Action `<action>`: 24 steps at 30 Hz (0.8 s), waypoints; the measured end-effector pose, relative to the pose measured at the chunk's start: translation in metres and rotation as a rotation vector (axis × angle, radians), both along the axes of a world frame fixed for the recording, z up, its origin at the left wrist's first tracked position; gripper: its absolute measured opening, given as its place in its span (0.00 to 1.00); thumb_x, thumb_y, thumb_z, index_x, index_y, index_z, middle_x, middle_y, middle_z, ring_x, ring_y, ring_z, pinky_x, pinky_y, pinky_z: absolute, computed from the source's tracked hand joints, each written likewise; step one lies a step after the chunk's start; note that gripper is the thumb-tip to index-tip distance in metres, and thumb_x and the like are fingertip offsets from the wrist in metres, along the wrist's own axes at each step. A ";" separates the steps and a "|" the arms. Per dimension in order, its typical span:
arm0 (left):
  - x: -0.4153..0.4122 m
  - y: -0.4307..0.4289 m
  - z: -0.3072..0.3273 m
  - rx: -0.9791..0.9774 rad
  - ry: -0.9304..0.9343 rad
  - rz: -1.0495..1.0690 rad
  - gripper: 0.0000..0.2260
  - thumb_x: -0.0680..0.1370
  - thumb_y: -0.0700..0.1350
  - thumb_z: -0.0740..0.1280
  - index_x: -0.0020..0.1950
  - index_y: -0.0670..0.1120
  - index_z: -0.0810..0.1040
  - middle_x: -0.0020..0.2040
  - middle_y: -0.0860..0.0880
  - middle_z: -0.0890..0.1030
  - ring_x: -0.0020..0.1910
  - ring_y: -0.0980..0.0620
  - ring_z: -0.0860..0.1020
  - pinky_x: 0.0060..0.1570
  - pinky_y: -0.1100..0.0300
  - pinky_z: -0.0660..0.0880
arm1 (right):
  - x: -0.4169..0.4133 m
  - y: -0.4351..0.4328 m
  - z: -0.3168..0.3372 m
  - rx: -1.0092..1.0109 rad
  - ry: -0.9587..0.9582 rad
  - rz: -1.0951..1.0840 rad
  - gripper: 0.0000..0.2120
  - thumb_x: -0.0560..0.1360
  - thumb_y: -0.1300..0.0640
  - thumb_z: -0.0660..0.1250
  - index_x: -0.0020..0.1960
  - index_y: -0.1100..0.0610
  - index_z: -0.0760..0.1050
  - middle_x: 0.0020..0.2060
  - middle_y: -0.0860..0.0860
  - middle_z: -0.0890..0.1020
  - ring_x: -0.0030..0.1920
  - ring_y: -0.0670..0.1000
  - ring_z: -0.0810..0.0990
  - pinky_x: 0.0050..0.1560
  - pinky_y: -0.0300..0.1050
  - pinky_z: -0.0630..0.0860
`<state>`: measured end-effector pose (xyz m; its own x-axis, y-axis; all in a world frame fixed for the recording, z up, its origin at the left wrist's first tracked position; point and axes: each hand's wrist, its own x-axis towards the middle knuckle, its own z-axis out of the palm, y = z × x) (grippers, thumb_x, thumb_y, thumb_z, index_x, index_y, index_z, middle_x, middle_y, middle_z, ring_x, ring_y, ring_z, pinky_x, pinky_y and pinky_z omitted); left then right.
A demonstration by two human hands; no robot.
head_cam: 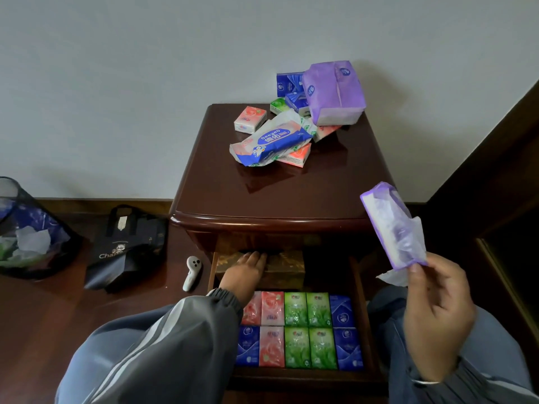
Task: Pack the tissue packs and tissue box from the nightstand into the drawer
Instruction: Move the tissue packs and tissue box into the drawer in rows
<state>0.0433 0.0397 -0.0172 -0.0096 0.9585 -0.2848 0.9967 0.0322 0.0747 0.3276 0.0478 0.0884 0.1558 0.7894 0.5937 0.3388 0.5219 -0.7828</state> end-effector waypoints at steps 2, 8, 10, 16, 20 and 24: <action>0.000 0.003 -0.007 0.017 0.002 -0.003 0.34 0.77 0.30 0.59 0.79 0.44 0.48 0.78 0.44 0.55 0.77 0.44 0.55 0.73 0.53 0.60 | -0.001 0.000 -0.001 0.005 -0.017 -0.014 0.13 0.79 0.50 0.61 0.55 0.59 0.73 0.53 0.29 0.75 0.53 0.35 0.77 0.49 0.26 0.72; 0.001 0.007 -0.027 -0.038 -0.019 0.059 0.34 0.77 0.31 0.60 0.79 0.45 0.49 0.78 0.45 0.55 0.77 0.44 0.55 0.73 0.54 0.61 | 0.001 0.001 -0.004 0.004 -0.070 -0.016 0.13 0.79 0.51 0.62 0.55 0.60 0.73 0.54 0.32 0.75 0.53 0.37 0.77 0.49 0.26 0.72; 0.001 0.003 -0.031 -0.097 -0.007 0.045 0.35 0.77 0.31 0.60 0.79 0.46 0.47 0.79 0.45 0.54 0.77 0.44 0.55 0.71 0.54 0.63 | 0.001 0.002 -0.005 0.013 -0.089 -0.021 0.12 0.79 0.52 0.62 0.55 0.60 0.74 0.51 0.39 0.78 0.53 0.38 0.77 0.49 0.27 0.72; -0.005 -0.007 -0.029 -0.183 0.045 -0.035 0.32 0.79 0.34 0.58 0.79 0.46 0.47 0.78 0.44 0.57 0.76 0.43 0.58 0.68 0.50 0.67 | 0.004 0.002 -0.002 0.039 -0.151 -0.018 0.11 0.79 0.55 0.62 0.53 0.63 0.74 0.50 0.46 0.78 0.53 0.41 0.77 0.51 0.30 0.73; -0.001 -0.010 -0.024 -0.156 0.012 0.003 0.33 0.79 0.34 0.59 0.79 0.47 0.48 0.78 0.46 0.56 0.77 0.45 0.56 0.70 0.51 0.65 | 0.004 -0.005 0.012 0.039 -0.203 0.013 0.13 0.78 0.55 0.61 0.52 0.66 0.75 0.47 0.50 0.78 0.52 0.38 0.76 0.49 0.28 0.73; -0.001 -0.025 -0.019 -0.191 0.051 -0.005 0.31 0.82 0.41 0.57 0.79 0.47 0.43 0.80 0.48 0.45 0.79 0.47 0.46 0.76 0.48 0.52 | 0.007 -0.016 0.048 -0.028 -0.234 0.187 0.09 0.77 0.48 0.61 0.53 0.51 0.74 0.48 0.33 0.77 0.48 0.36 0.78 0.47 0.25 0.72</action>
